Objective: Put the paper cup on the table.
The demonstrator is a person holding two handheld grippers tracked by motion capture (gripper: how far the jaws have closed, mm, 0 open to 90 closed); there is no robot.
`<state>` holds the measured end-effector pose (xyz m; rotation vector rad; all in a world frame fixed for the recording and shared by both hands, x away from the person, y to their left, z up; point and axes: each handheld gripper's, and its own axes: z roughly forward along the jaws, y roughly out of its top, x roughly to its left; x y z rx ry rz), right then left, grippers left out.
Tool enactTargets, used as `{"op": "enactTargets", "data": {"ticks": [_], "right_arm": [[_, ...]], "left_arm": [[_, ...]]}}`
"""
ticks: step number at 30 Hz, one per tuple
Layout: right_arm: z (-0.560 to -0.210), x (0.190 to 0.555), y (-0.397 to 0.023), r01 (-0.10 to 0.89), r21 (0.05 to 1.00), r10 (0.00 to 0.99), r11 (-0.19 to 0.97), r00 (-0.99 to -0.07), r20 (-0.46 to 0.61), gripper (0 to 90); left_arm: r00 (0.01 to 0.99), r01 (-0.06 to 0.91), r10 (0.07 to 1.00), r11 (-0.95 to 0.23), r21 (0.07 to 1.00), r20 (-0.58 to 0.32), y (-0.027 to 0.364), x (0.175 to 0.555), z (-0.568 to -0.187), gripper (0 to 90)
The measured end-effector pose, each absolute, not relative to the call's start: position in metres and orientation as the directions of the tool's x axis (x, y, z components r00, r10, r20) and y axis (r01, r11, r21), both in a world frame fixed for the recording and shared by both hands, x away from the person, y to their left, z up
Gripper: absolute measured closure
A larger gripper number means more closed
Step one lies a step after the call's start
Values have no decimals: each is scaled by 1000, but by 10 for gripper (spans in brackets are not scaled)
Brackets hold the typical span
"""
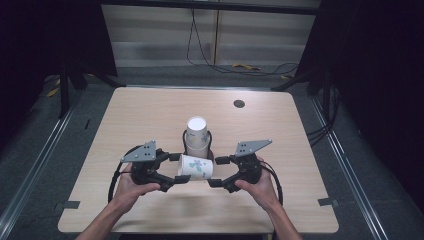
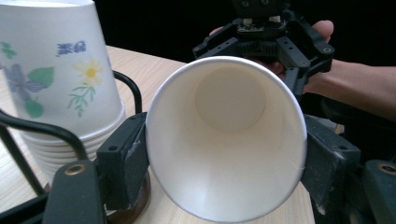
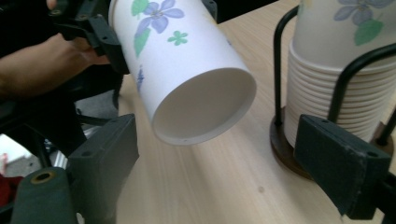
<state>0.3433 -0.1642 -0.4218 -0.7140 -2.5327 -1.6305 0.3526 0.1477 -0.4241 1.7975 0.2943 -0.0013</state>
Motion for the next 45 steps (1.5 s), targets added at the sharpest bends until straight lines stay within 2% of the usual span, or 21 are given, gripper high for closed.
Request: {"op": "enactTargets", "data": {"ticks": [18,27,45], "right_arm": [[-420,329,-183,407,860,536,308,-821,196,135],[-423,324,-200,407,877,627,254,-760,171,140],[-426,325,-205,417,875,654,245,-738,168,141]], "left_arm": [[940,264,289,-272,925,-184,175,359,-420,261],[930,263,332,-294,919,-159,189,362,-415,262],[878,332,455,-357,873,-149,221,376,-408,258]]}}
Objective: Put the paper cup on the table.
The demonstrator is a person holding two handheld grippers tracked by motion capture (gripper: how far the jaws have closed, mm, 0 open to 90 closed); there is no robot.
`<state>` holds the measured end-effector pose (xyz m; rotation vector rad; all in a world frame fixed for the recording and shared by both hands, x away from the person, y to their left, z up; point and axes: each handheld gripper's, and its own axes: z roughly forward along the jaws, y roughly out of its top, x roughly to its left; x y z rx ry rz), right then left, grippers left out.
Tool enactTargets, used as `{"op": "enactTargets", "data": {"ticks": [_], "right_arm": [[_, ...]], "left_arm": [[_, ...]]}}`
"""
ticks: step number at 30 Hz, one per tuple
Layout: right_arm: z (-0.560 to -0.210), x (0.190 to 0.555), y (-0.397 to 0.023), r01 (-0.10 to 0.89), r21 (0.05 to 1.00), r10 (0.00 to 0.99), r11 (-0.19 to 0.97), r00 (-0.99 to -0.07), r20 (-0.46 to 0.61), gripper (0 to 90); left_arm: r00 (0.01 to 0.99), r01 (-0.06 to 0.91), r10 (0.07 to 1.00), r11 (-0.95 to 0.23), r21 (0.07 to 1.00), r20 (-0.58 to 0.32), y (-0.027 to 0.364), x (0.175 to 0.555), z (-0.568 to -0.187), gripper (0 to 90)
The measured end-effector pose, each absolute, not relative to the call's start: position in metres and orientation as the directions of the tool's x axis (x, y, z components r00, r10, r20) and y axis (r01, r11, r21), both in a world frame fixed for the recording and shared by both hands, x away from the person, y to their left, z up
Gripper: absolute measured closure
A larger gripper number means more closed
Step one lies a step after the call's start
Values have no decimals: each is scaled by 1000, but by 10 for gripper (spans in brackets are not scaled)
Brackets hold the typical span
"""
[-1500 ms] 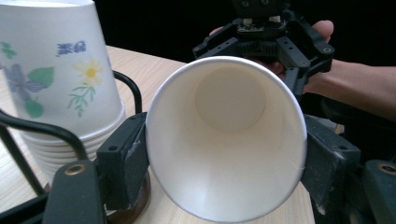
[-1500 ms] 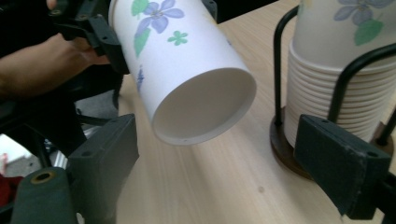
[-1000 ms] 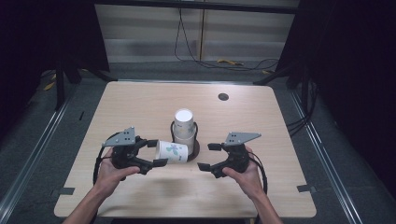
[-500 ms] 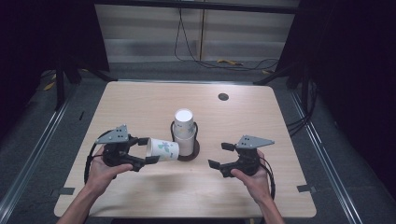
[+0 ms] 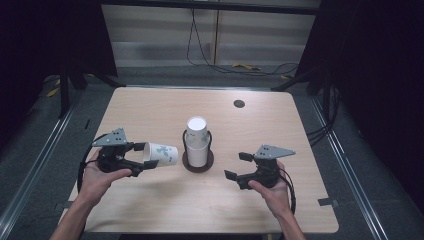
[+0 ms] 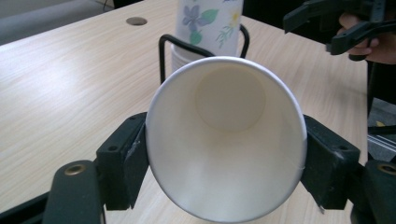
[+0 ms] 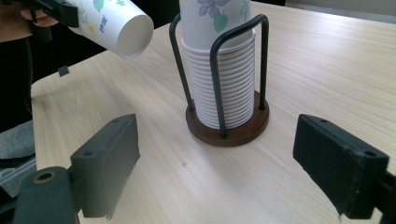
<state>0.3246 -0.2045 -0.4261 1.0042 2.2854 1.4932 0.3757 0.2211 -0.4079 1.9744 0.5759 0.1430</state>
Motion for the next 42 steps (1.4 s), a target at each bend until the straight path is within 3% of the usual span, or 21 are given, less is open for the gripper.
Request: {"op": "enactTargets", "data": {"ticks": [20,34,37,40,42], "right_arm": [[-426,324,-205,418,874,657,247,-735,166,144],[-427,324,-204,418,873,653,250,-739,167,146],[-427,325,-204,421,872,653,251,-738,168,146],[-429,325,-203,423,870,650,255,-741,169,146],[-429,325,-202,424,868,651,259,-740,168,146]], "left_arm": [[831,381,551,-457,804,-81,225,391,-407,254],[834,408,551,-594,694,-19,214,413,-402,256],[831,426,555,-588,688,-40,212,420,-399,256],[839,383,543,-627,679,28,208,425,-397,250],[838,401,546,-634,661,16,207,432,-400,247]]}}
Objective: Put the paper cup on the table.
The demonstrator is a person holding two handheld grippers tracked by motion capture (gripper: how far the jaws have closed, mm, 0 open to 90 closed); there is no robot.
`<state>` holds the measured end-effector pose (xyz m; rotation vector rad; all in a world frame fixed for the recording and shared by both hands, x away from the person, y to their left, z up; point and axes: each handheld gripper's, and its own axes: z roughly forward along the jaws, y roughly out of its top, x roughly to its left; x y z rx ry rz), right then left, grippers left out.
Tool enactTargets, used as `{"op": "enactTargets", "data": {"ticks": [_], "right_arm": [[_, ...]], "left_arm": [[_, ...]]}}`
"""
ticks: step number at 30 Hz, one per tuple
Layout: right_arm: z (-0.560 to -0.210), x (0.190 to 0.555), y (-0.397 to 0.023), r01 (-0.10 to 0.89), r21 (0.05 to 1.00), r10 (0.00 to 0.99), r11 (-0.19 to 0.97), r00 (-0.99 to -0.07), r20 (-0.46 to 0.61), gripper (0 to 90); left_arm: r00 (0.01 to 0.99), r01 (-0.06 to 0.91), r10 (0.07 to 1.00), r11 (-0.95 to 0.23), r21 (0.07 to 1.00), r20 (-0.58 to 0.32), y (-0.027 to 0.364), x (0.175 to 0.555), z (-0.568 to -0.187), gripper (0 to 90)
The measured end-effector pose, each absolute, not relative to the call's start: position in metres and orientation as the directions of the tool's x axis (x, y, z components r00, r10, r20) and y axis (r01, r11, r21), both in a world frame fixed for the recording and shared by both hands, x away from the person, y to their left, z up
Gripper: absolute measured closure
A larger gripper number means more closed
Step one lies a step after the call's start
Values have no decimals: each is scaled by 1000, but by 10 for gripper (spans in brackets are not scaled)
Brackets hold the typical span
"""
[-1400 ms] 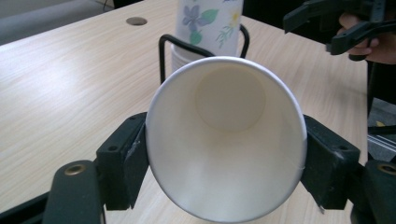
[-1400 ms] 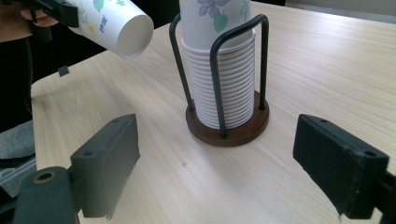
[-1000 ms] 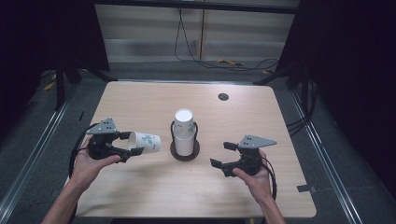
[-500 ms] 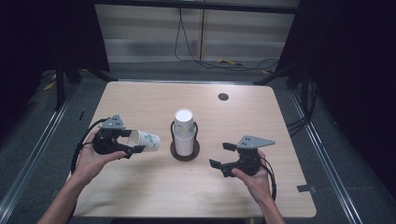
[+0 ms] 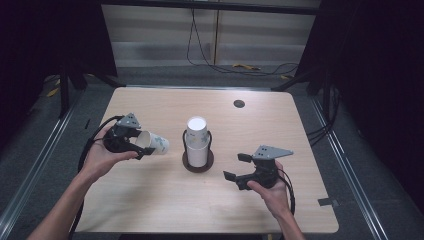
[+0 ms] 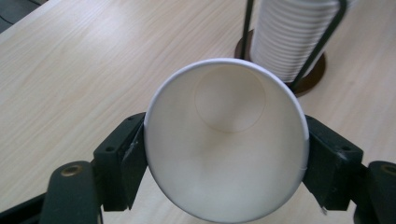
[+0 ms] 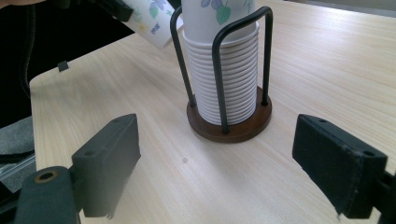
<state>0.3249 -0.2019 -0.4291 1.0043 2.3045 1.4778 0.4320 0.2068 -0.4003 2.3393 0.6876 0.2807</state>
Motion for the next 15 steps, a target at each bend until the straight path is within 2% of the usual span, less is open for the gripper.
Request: {"op": "enactTargets", "data": {"ticks": [7,15], "right_arm": [[-431,325,-201,427,863,651,269,-741,163,146],[-433,326,-198,427,857,648,289,-746,153,146]], "left_arm": [[833,421,551,-693,585,52,208,450,-410,242],[814,489,581,-699,522,15,213,465,-412,238]]}}
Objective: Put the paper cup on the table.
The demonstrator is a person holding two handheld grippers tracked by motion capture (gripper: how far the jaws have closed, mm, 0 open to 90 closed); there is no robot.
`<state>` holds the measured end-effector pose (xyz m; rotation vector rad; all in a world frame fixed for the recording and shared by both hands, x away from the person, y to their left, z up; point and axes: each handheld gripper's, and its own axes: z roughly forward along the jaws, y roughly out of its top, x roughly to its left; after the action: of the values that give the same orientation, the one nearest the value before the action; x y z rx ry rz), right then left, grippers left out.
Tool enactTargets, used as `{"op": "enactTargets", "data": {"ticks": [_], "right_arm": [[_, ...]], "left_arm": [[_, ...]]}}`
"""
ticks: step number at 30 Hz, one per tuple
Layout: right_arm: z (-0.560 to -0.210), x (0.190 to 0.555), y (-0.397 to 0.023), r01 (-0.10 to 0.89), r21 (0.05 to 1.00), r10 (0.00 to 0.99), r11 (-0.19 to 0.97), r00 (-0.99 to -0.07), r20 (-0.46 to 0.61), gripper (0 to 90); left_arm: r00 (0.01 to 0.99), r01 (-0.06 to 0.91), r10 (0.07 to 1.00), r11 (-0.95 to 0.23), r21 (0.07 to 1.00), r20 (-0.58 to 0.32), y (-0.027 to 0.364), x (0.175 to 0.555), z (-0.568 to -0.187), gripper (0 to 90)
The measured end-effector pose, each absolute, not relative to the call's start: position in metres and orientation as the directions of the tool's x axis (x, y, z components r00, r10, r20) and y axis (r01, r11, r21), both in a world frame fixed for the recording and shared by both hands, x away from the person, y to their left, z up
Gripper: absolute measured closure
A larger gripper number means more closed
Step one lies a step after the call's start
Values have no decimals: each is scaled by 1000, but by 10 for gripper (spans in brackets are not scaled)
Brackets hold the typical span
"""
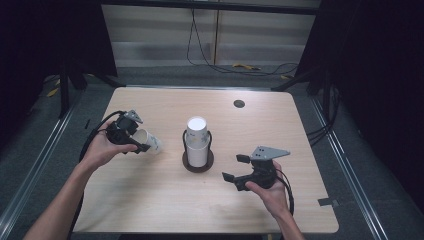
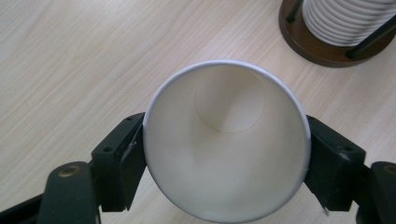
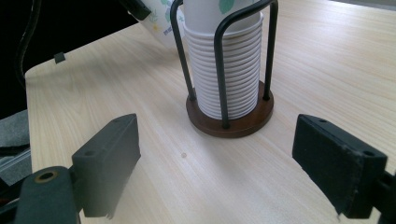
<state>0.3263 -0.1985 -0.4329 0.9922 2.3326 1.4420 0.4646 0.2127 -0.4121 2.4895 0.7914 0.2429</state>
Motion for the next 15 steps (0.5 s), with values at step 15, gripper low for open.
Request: {"op": "enactTargets", "data": {"ticks": [15], "right_arm": [[-433,326,-200,431,855,657,290,-739,150,148]], "left_arm": [[797,513,601,-719,469,49,200,480,-419,229]]}}
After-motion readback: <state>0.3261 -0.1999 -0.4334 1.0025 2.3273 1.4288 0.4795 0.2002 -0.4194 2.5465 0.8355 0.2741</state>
